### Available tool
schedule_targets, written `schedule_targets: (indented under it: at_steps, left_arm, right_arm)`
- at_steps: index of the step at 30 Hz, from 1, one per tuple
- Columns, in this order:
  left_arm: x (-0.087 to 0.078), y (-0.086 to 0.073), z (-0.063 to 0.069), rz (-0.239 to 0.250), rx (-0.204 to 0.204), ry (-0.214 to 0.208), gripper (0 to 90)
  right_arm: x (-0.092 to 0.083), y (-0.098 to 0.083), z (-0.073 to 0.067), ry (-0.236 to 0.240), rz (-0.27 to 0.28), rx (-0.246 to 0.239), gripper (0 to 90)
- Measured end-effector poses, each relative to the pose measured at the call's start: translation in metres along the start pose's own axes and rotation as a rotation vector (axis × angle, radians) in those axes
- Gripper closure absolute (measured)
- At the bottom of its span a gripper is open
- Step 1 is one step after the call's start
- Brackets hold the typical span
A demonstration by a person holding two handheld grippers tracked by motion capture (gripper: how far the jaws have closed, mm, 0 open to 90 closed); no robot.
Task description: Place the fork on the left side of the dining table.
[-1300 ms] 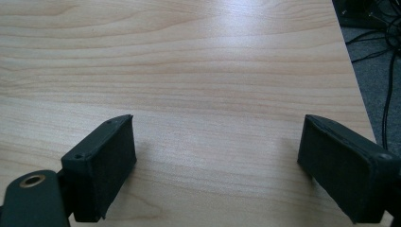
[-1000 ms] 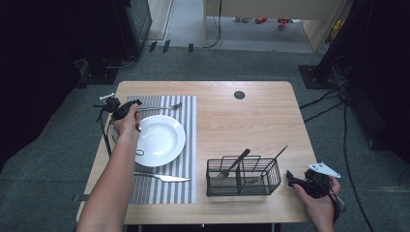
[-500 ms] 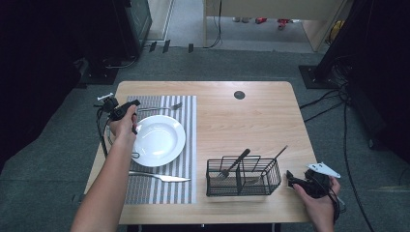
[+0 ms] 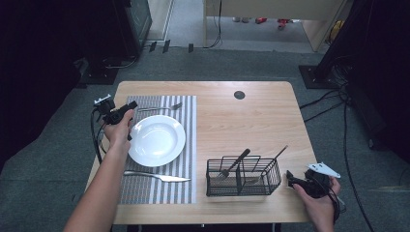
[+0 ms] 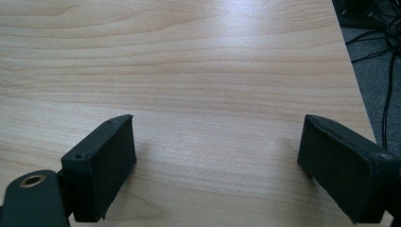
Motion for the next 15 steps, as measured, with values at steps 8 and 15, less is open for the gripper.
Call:
schedule_targets:
  at_steps: [8,15]
  left_arm:
    - [-0.021,0.005,0.012,0.019,0.080,-0.017,37.2]
    - [-0.037,0.006,0.019,0.041,0.173,-0.006,23.6]
  right_arm:
    - [0.000,0.000,0.000,0.000,0.000,-0.001,11.5]
    - [0.000,0.000,0.000,0.000,0.000,-0.001,11.5]
Point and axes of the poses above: each handheld gripper's, and its own axes: x roughly forward along the jaws, y roughly out of its top, z roughly to its right, the point moved 10 cm from there along x, roughly forward along the jaws, and after that the axes turned 15 degrees about x, right-handed, at the moved point
